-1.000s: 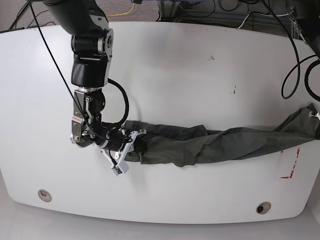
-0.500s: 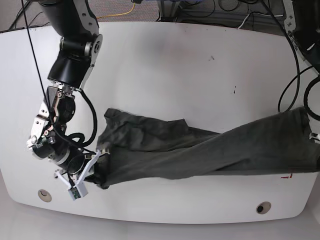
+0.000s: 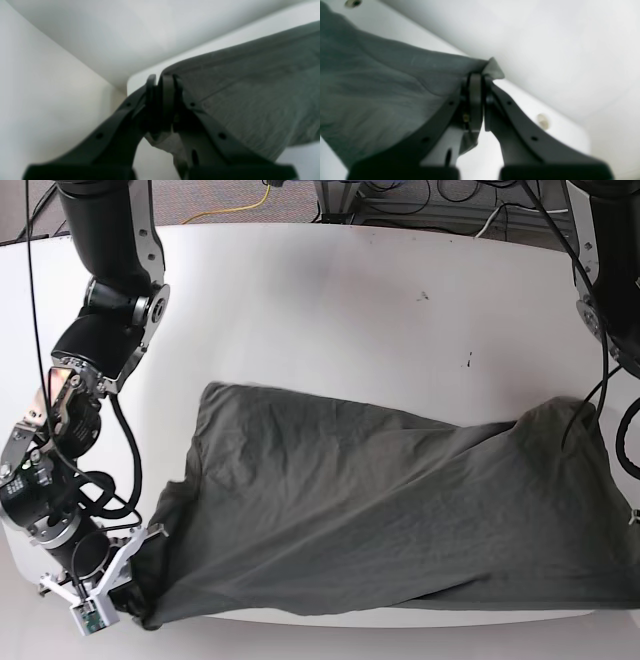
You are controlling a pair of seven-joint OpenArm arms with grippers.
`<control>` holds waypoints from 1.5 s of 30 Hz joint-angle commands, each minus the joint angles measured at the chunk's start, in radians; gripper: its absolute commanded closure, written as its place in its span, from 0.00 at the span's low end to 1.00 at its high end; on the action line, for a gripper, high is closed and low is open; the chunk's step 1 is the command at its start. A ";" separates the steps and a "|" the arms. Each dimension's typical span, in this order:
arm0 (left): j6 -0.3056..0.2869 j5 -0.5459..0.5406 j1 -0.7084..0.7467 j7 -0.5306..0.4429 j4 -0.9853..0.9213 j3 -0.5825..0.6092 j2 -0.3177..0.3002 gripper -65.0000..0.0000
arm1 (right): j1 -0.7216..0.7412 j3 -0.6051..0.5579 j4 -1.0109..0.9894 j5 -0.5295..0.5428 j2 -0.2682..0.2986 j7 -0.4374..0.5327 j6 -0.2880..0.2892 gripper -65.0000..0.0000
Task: Layout the t-shirt on the table in an organized manner, then fold the t-shirt properly
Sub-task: 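Raise the shirt high with both grippers and fling it down onto the table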
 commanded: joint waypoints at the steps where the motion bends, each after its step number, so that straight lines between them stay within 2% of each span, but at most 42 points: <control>1: -0.001 -0.006 -0.072 -0.026 0.011 -0.001 -0.011 0.96 | 0.078 0.004 0.020 0.007 0.037 0.022 -0.003 1.00; 12: -0.001 -0.006 -0.299 -0.026 -0.049 0.037 0.022 0.96 | 0.308 -0.012 -0.089 0.006 0.113 0.022 -0.003 1.00; 16: -0.001 -0.006 -0.377 -0.027 -0.115 0.074 0.022 0.96 | 0.416 -0.070 -0.155 0.003 0.142 0.022 -0.003 1.00; 27: -0.001 -0.006 -0.570 -0.030 -0.304 0.111 0.045 0.96 | 0.612 -0.131 -0.334 0.000 0.151 0.029 -0.003 1.00; 37: -0.001 -0.008 -0.581 -0.029 -0.336 0.134 0.052 0.96 | 0.617 -0.165 -0.383 0.000 0.156 0.026 -0.003 1.00; 45: -0.001 -0.009 -0.581 0.008 -0.316 0.131 0.029 0.96 | 0.617 -0.164 -0.314 0.007 0.197 -0.029 -0.003 1.00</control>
